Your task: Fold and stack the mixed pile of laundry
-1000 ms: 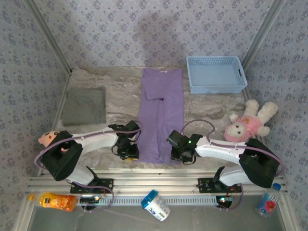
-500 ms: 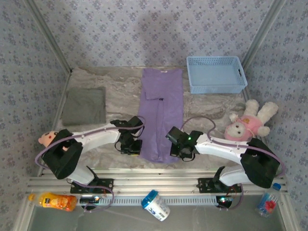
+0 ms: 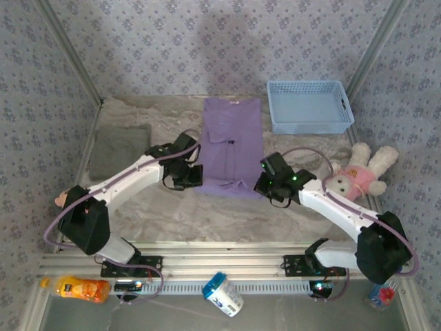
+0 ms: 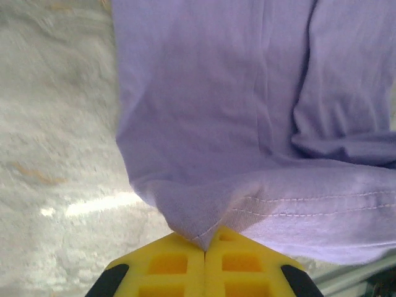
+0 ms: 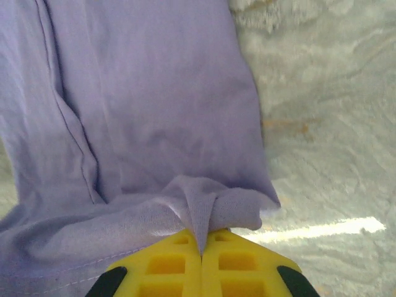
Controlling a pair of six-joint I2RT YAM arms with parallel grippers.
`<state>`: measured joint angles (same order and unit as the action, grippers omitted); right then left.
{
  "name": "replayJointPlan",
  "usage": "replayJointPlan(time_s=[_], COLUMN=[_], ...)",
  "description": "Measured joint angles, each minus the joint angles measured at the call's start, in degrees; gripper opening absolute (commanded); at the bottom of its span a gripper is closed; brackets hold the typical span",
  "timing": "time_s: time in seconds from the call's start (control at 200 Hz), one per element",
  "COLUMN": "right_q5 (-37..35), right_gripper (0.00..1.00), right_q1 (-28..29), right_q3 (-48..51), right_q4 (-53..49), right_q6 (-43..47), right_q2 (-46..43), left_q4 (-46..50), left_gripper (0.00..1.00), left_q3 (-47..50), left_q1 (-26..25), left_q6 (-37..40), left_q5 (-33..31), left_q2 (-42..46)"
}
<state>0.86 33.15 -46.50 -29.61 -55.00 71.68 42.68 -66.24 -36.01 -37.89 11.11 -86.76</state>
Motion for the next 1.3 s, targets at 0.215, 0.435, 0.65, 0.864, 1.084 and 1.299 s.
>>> replayJointPlan(time_s=[0.215,0.435,0.65,0.864,1.084,1.299], right_q5=[6.1,11.1,14.5,16.1,15.9,12.8], right_gripper=[0.0,0.0,0.03,0.47,0.35,0.26], right_q1=[-6.7,-11.7,-16.4,-18.9,-19.6,-16.3], right_q3=[-9.4,-21.4,-30.4,-35.8,-38.4,-32.6], right_q4=[1.6,1.0,0.9,0.9,2.7,2.4], right_q6=[5.9,11.6,14.4,15.6,17.2,17.5], right_q2=[10.5,22.5,31.9,39.5,40.4,33.3], left_q4=[0.0,0.0,0.8,4.1,6.7,5.5], left_gripper=[0.0,0.0,0.0,0.47,0.55,0.41], left_q3=[-7.1,-15.5,-28.1,-42.1,-44.7,-33.6], left_q1=[3.9,7.6,10.6,11.6,13.2,13.0], left_q6=[1.0,1.4,1.5,2.8,2.4,2.6], left_q5=[0.0,0.3,2.0,2.7,2.2,3.4], left_q2=[-6.6,-15.8,-27.7,-38.8,-40.0,-32.3])
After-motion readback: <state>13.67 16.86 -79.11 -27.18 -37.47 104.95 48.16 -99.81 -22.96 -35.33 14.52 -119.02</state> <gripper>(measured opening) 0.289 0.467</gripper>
